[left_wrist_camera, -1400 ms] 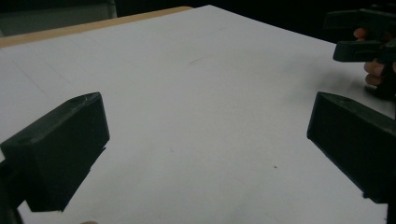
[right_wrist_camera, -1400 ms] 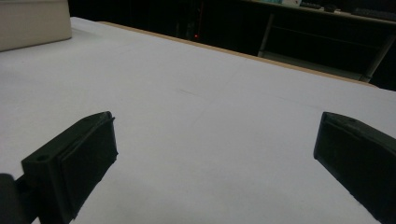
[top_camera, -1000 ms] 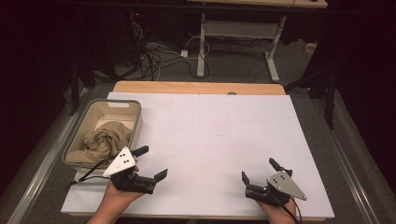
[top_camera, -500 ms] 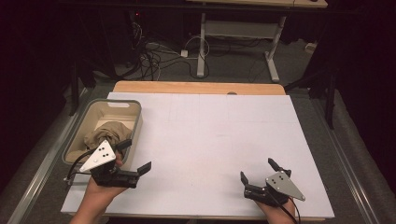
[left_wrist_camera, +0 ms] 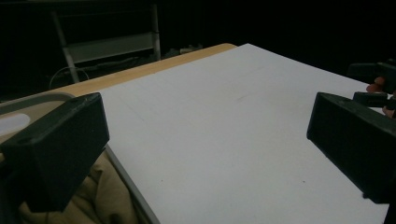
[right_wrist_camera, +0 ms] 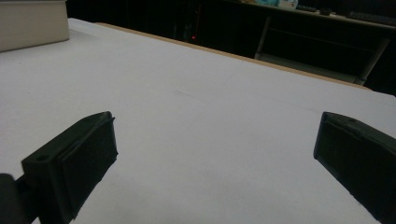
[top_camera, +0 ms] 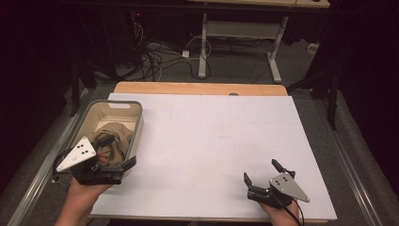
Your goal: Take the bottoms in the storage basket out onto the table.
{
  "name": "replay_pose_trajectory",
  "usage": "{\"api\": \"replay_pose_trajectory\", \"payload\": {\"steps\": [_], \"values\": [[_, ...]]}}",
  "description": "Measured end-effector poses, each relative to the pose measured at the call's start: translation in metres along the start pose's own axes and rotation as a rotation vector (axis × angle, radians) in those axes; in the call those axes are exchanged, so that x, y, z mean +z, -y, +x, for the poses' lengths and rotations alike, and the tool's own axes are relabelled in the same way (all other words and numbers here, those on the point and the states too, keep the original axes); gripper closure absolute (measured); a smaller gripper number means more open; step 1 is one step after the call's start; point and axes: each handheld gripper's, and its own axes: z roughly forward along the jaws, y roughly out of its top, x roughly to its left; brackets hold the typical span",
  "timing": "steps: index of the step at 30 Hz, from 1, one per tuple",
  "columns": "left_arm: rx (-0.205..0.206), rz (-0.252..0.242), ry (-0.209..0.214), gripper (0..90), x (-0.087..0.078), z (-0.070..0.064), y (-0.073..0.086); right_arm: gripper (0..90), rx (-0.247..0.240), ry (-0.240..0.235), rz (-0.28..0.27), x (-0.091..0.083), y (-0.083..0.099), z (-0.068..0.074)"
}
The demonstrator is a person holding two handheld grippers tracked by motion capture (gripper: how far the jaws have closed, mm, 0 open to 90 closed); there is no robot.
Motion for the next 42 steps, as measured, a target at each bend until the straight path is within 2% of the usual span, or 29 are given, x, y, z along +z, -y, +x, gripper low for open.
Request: {"api": "replay_pose_trajectory", "payload": {"steps": [10, 24, 42], "values": [[-0.013, -0.023, -0.047, 0.0, -0.021, 0.012, -0.007, 0.4, -0.001, 0.004, -0.001, -0.001, -0.001, -0.004], [-0.018, -0.036, -0.150, 0.0, -0.047, 0.030, -0.011, 0.5, -0.005, 0.001, 0.001, -0.002, -0.001, -0.003], [-0.107, -0.038, -0.214, 0.0, -0.061, 0.063, 0.003, 0.4, -0.003, 0.005, 0.001, -0.002, 0.000, -0.006]]}}
